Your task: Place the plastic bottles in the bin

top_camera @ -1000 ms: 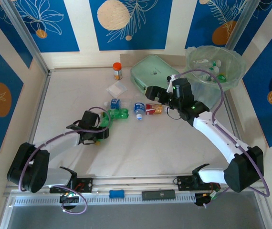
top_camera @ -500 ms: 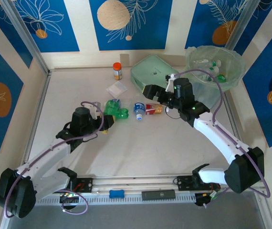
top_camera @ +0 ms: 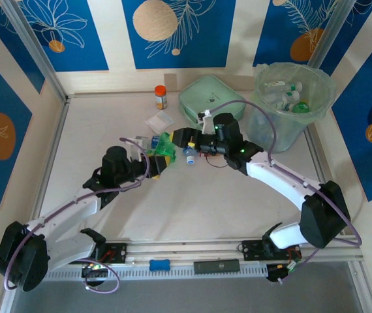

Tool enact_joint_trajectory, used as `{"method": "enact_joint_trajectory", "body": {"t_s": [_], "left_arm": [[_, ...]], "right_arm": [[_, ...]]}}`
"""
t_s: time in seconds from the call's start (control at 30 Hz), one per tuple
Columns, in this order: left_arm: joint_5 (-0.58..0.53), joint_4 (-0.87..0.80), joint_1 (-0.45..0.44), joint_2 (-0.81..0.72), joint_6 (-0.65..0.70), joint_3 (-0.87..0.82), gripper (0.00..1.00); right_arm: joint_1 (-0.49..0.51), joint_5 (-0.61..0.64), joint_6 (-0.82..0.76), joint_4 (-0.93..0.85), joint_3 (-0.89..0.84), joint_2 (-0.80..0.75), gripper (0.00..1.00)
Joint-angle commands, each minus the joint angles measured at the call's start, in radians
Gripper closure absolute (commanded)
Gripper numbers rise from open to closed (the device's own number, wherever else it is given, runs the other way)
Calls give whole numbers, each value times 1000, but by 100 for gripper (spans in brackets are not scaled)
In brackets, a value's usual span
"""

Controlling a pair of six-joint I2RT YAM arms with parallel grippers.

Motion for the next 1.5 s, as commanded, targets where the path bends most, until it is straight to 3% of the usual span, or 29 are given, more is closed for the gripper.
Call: {"method": "enact_joint_trajectory", "body": {"t_s": [0.0, 0.27, 0.57, 0.7, 0.77, 0.87, 1.07, 1.27, 1.37, 1.47], "left_arm": [[5, 11, -25, 0, 50, 21, 61], [-4, 0, -54, 4, 71, 25, 61], [-65, -29, -67, 3, 51, 19, 61], [-73, -33, -67, 8, 42, 20, 57], [-76, -33, -67, 10, 36, 22, 50], [-98, -42, -67, -2, 25, 19, 27], [-323, -139, -61, -117, 15, -25, 0], [-621, -321, -32, -244, -60, -71, 1], [-686, -372, -13, -273, -101, -94, 1], [-683, -377, 9, -272, -130, -115, 1]], "right_arm": [[25, -28, 12, 36, 17, 40, 1], [39, -20, 18, 54, 40, 97, 2], [52, -39, 14, 61, 48, 122, 39], [53, -30, 10, 52, 41, 113, 51], [53, -21, 3, 44, 42, 107, 54], [51, 15, -27, -2, 54, 95, 55], [2, 160, -117, -198, 120, 44, 56], [-120, 263, -213, -331, 174, -62, 56], [-206, 274, -252, -358, 212, -122, 56], [-308, 259, -280, -369, 263, -158, 56]]}}
